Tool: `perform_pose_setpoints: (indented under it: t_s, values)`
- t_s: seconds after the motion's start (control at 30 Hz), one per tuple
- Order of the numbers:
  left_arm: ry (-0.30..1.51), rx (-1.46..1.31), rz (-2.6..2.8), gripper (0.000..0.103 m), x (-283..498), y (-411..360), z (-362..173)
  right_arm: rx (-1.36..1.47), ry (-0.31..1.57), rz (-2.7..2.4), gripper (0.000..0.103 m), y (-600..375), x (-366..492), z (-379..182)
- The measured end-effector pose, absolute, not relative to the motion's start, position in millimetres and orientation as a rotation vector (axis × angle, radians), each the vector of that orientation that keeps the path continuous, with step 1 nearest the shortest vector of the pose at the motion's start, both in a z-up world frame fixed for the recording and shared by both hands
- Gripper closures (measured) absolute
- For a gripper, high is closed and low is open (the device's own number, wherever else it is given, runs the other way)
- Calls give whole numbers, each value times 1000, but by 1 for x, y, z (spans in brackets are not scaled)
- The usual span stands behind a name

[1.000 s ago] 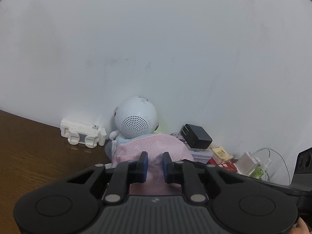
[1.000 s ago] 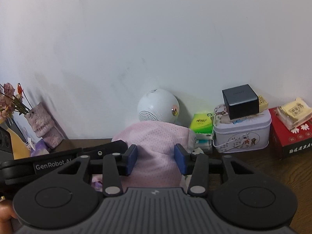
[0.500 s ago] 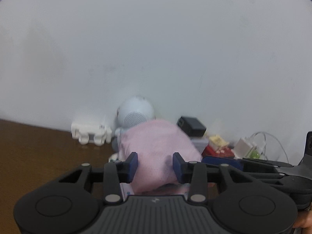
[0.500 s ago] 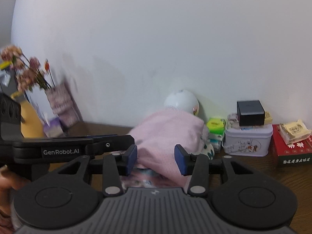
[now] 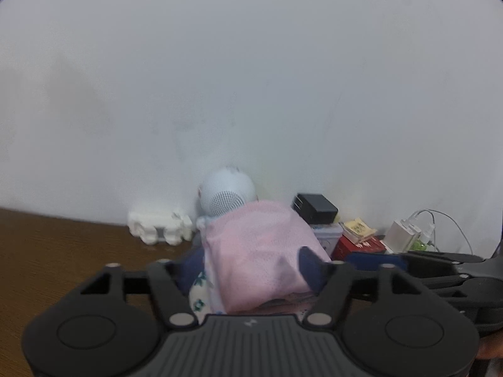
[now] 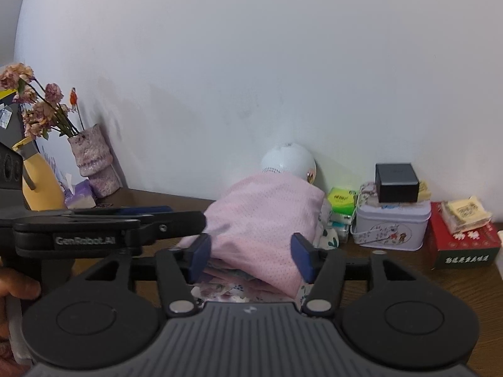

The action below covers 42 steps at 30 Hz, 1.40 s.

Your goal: Fold clothes

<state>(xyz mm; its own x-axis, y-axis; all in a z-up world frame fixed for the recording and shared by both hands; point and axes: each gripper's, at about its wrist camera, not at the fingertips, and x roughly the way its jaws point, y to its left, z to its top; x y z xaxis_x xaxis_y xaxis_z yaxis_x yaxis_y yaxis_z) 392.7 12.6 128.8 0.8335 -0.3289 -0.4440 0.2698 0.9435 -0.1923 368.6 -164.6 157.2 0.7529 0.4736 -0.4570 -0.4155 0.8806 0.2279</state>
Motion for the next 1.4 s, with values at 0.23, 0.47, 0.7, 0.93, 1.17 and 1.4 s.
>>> perform_pose_setpoints:
  t_s: [0.23, 0.47, 0.7, 0.93, 1.17, 1.4]
  values:
    - [392, -119, -268, 0, 361, 25, 134, 74, 491, 482, 0, -163, 344, 157]
    - [399, -69, -233, 0, 341, 24, 120, 84, 507, 458, 0, -155, 326, 137]
    - [438, -109, -197, 0, 321, 37, 106, 146, 556, 354, 0, -155, 312, 121]
    - [475, -127, -177, 0, 296, 47, 94, 163, 582, 307, 0, -158, 289, 114]
    - [475, -117, -184, 0, 251, 48, 91, 149, 572, 303, 0, -157, 251, 118]
    - [462, -90, -134, 0, 195, 42, 85, 113, 546, 309, 0, -159, 198, 120]
